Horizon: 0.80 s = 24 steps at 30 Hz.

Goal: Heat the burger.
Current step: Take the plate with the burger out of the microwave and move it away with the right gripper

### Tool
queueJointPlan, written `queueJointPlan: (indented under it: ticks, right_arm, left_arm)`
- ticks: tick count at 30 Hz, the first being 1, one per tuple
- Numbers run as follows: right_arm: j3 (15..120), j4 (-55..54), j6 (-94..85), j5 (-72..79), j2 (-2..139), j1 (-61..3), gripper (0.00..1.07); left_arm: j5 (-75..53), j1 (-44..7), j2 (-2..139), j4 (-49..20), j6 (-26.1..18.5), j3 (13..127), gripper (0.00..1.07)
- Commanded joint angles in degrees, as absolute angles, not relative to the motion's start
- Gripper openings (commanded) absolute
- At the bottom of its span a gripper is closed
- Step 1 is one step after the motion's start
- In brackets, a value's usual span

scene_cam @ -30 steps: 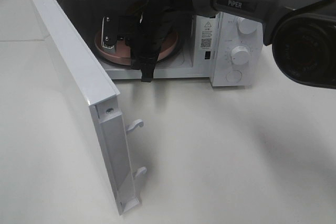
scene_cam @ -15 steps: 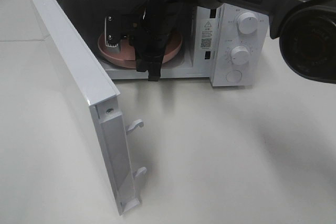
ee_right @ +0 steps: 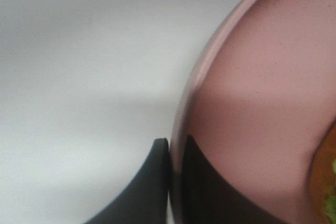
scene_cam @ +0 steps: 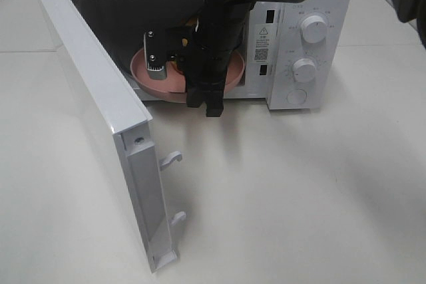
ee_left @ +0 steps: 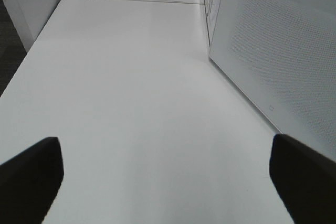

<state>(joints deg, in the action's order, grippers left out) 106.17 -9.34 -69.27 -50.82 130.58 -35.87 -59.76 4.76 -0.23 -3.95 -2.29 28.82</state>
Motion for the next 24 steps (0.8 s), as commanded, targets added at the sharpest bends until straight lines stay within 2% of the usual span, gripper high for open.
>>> queueJointPlan:
  ticks: [1,12,24]
  right_arm:
    - [101.6,-8.8,-69.6,-49.7,126.4,-36.0,0.00]
    - [90.5,-8.3,-73.7,-42.3,118.4,-36.3,0.00]
    - [86.9,-4.6,-73.6,-38.2,113.7,-38.2,0.00]
  left_arm:
    - [-59.4,4.5,-0.5,-4.1,-1.8,28.6,1.00]
    - [-59.4,4.5,-0.5,-4.1,-1.8,28.6,1.00]
    - [-59.4,4.5,-0.5,-4.1,-1.8,28.6,1.00]
